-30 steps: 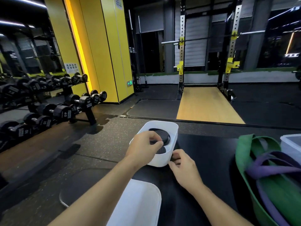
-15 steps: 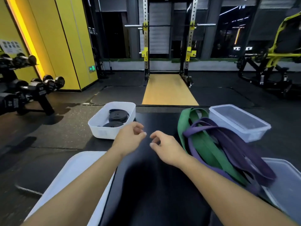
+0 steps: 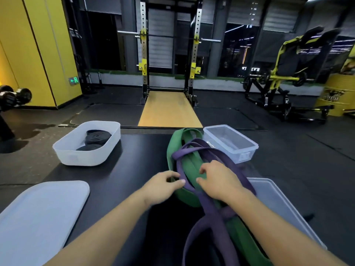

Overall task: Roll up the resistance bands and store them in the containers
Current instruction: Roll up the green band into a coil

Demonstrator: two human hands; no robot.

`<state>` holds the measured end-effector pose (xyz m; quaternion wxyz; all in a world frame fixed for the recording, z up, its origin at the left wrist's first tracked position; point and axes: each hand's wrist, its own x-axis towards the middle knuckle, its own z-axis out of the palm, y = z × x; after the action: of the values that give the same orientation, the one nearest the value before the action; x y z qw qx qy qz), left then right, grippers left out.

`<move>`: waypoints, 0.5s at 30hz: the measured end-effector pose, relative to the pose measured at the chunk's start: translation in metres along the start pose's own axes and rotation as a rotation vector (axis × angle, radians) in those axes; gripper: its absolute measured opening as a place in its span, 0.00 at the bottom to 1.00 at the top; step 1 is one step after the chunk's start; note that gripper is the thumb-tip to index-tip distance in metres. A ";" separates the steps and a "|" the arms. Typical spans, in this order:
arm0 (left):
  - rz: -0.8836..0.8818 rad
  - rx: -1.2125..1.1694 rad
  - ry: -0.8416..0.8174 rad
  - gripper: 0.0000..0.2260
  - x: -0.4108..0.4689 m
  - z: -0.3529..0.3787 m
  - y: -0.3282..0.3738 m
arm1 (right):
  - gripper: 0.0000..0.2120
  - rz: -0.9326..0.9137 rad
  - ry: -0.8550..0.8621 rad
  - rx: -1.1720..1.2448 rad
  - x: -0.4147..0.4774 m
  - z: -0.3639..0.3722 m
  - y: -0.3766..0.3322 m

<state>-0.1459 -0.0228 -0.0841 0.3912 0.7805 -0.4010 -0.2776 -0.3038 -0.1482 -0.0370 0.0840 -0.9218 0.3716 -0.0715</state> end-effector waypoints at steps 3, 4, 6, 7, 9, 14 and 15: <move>-0.008 0.056 -0.017 0.20 0.000 0.023 0.014 | 0.19 0.083 -0.163 -0.024 0.000 0.004 0.018; -0.027 0.053 0.002 0.21 0.002 0.027 0.017 | 0.20 0.105 -0.201 -0.008 0.001 0.007 0.021; -0.086 0.005 0.027 0.24 0.008 0.031 0.018 | 0.20 0.128 -0.223 0.038 0.002 0.010 0.022; -0.114 -0.034 0.031 0.25 0.010 0.030 0.017 | 0.19 0.135 -0.221 0.059 0.004 0.010 0.022; -0.159 -0.133 0.030 0.29 0.013 0.026 0.011 | 0.22 0.163 -0.218 0.116 0.007 0.010 0.020; -0.142 -0.331 0.085 0.37 0.016 0.017 -0.003 | 0.32 0.188 -0.196 0.192 0.016 0.011 0.016; -0.137 -0.349 0.098 0.36 0.016 0.015 -0.005 | 0.31 0.179 -0.175 0.219 0.018 0.012 0.016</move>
<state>-0.1464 -0.0406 -0.0983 0.5198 0.7388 -0.2731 -0.3308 -0.2988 -0.1708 -0.0511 0.2217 -0.8731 0.4336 -0.0233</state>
